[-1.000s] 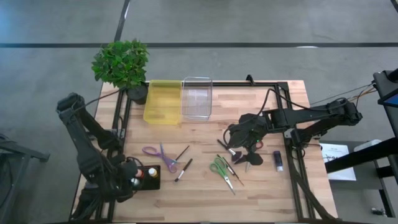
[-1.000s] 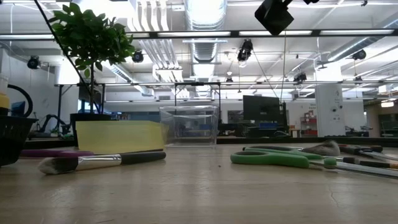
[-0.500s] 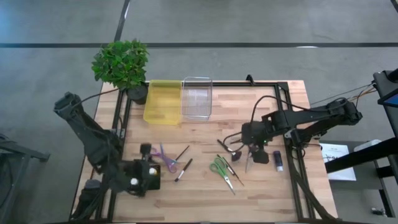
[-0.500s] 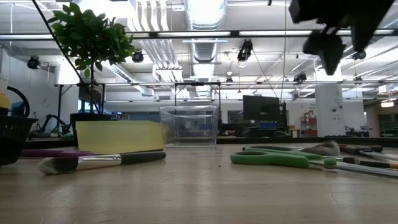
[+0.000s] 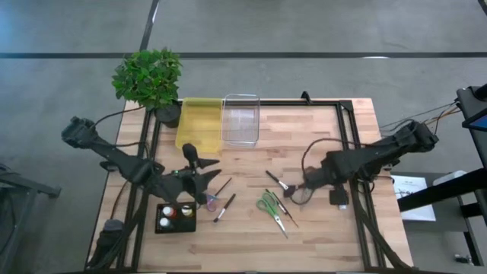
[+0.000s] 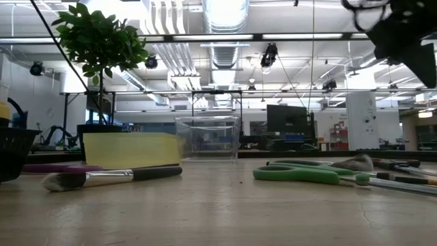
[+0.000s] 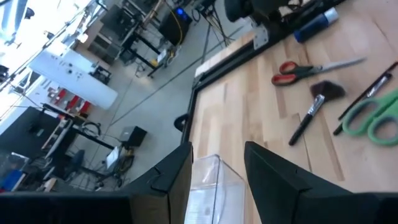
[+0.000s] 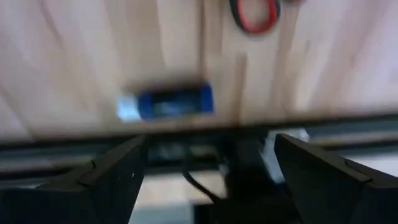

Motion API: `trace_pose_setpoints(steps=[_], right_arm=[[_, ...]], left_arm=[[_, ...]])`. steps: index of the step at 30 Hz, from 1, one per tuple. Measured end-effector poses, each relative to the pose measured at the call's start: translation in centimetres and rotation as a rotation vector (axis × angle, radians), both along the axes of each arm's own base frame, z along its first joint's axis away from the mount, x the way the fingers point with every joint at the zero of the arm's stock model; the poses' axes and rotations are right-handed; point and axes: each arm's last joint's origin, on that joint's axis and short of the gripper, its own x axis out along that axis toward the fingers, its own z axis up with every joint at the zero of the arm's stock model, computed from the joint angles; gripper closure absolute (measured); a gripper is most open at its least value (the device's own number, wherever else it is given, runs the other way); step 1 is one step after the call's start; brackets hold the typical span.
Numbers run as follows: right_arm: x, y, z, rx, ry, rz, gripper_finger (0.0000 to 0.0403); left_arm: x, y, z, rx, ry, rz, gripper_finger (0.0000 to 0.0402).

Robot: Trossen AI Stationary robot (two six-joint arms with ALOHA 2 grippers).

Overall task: Pick & Place Paint Supplies
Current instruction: Put the blue paint bottle into the black bin

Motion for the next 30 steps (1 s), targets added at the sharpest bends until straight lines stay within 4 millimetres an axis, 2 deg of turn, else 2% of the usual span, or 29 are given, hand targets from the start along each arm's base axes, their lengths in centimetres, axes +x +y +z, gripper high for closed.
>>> trace_pose_setpoints(steps=[9,15,20,30], right_arm=[[1.4,2.3,-4.9,-0.084,0.267,0.257,0.0057],[1.7,3.3,-8.1,-0.111,0.431,0.348,0.0057],[1.0,4.1,-9.6,-0.109,0.381,0.372,0.0057],[-0.3,3.9,-10.4,-0.136,0.379,0.300,0.0057]], left_arm=[[0.0,0.3,-1.6,0.015,0.030,0.004,0.0249],[0.0,0.2,-2.0,0.006,0.013,-0.002,0.0249],[0.2,0.1,-1.8,-0.015,0.000,-0.039,0.0249],[0.3,-0.1,-1.6,-0.028,-0.006,-0.095,0.0249]])
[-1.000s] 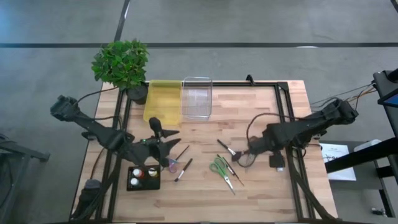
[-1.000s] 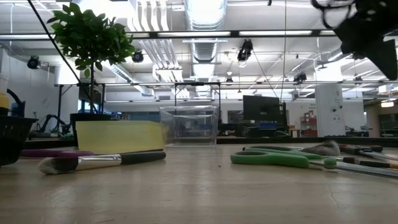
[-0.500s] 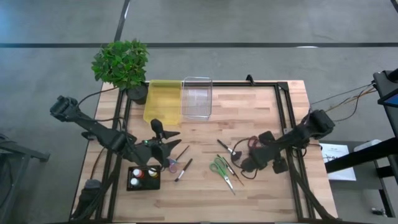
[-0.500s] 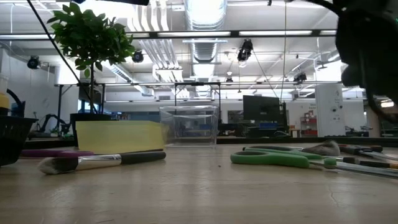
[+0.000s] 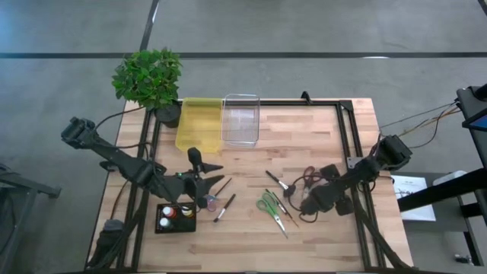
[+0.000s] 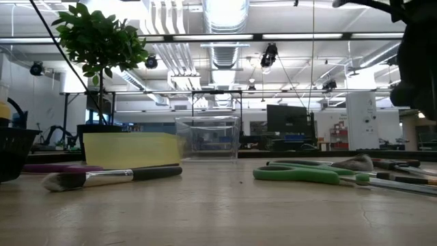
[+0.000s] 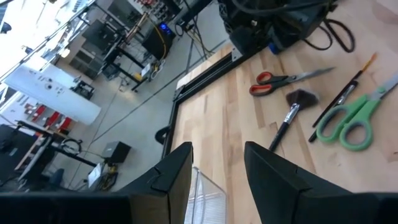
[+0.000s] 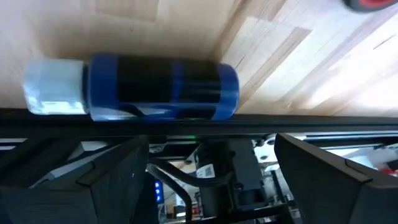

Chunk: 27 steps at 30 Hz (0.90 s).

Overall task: Pick & Place Paint Supplies
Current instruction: Put the blue paint bottle into the black bin

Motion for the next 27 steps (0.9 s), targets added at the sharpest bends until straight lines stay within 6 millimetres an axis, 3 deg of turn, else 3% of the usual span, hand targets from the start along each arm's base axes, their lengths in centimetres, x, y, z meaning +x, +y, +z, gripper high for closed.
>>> trace_pose_setpoints(steps=[12,23,27], right_arm=[[-0.4,0.0,-1.4,0.060,-0.064,-0.083,0.0057],[1.4,0.3,1.0,0.104,-0.460,-0.087,0.0057],[0.9,-0.2,1.7,0.083,-0.486,-0.104,0.0057]], left_arm=[[0.0,0.0,0.1,-0.014,-0.009,-0.006,0.0249],[0.0,-0.1,0.1,-0.028,-0.009,-0.017,0.0249],[0.0,-0.1,0.1,-0.034,-0.011,-0.015,0.0249]])
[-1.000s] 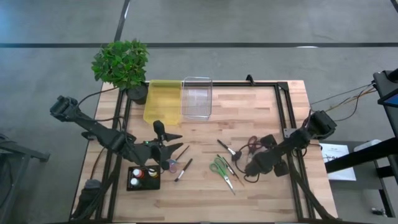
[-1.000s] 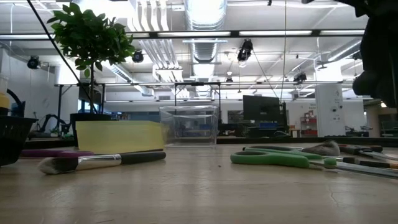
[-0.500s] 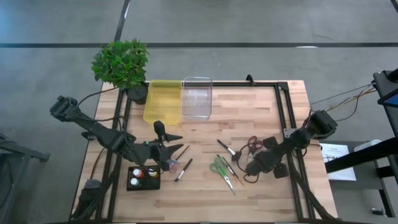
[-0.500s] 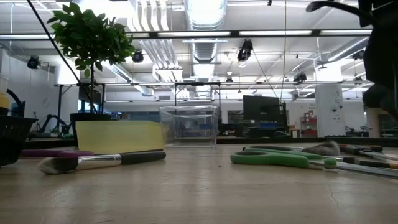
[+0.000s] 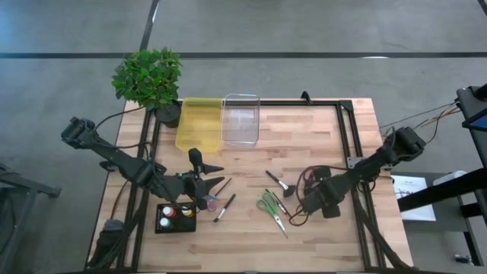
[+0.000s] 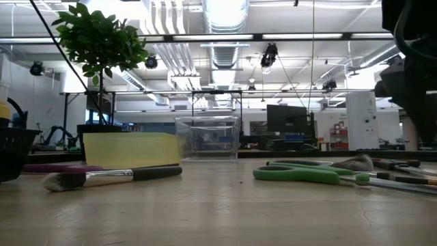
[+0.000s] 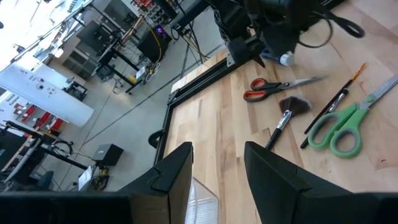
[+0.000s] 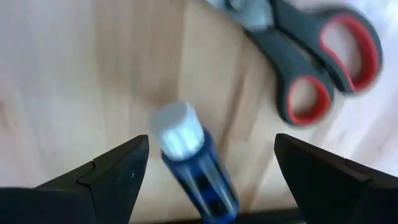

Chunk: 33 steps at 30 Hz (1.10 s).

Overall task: Pick & Place Paint Supplies
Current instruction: Put the blue paint bottle into the black bin

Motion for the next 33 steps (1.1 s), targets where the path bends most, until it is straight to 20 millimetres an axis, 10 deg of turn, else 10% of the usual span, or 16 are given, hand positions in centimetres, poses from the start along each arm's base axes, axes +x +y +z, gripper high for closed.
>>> trace_pose_setpoints(steps=[18,33], right_arm=[[-3.7,-1.8,-1.7,0.013,0.134,-0.035,0.0063],[-2.9,-1.8,-3.0,0.178,0.055,-0.113,0.0222]], left_arm=[[0.0,0.0,0.0,-0.006,0.004,-0.017,0.0249],[0.0,-0.1,0.0,-0.012,0.006,-0.022,0.0249]])
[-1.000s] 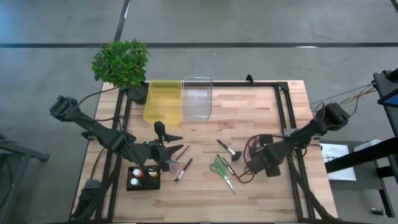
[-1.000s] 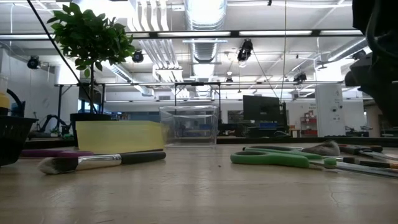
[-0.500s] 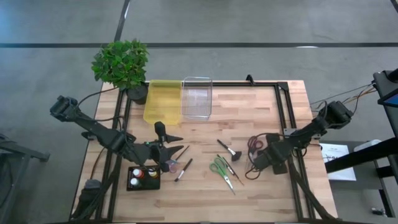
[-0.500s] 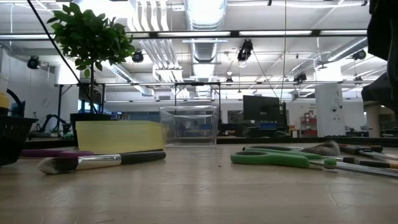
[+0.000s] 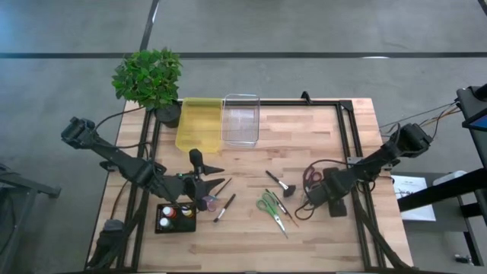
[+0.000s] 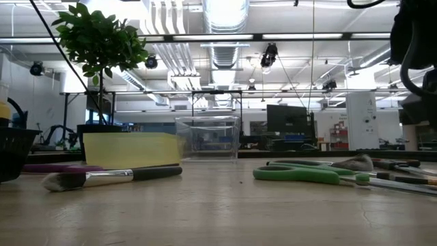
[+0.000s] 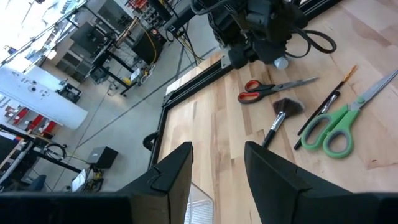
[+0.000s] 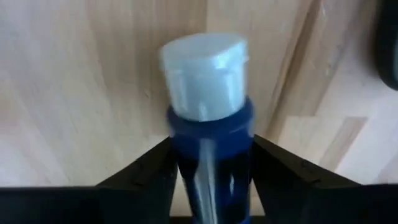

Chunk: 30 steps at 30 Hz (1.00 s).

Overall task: Pick & Place Paint Supplies
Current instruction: Put the blue paint bottle into the black bin

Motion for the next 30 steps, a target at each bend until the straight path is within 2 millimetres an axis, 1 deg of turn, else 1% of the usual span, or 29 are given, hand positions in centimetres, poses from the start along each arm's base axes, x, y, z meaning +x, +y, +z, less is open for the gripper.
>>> trace_pose_setpoints(steps=[7,11,14,17,22,26,30], right_arm=[[0.7,0.3,0.2,0.033,-0.057,0.000,0.0268],[1.6,0.8,0.7,0.065,-0.125,0.002,0.0278],[2.8,1.4,1.6,0.098,-0.201,0.006,0.0280],[4.2,2.1,3.1,0.149,-0.310,0.017,0.0280],[6.4,2.8,6.3,0.223,-0.507,0.015,0.0281],[8.2,3.1,8.9,0.262,-0.646,0.035,0.0281],[10.1,3.3,11.2,0.260,-0.739,0.087,0.0281]], left_arm=[[0.0,0.0,0.0,0.002,0.005,0.000,0.0249],[0.0,0.0,-0.1,-0.003,0.012,-0.013,0.0249],[-0.1,-0.1,-0.4,-0.008,0.045,-0.053,0.0249],[0.1,-0.4,-1.1,-0.018,0.074,-0.115,0.0249],[1.0,-1.2,-3.6,0.005,0.054,-0.202,0.0249],[2.3,-2.0,-5.6,0.061,-0.003,-0.256,0.0249],[4.1,-3.0,-7.0,0.092,-0.038,-0.277,0.0249]])
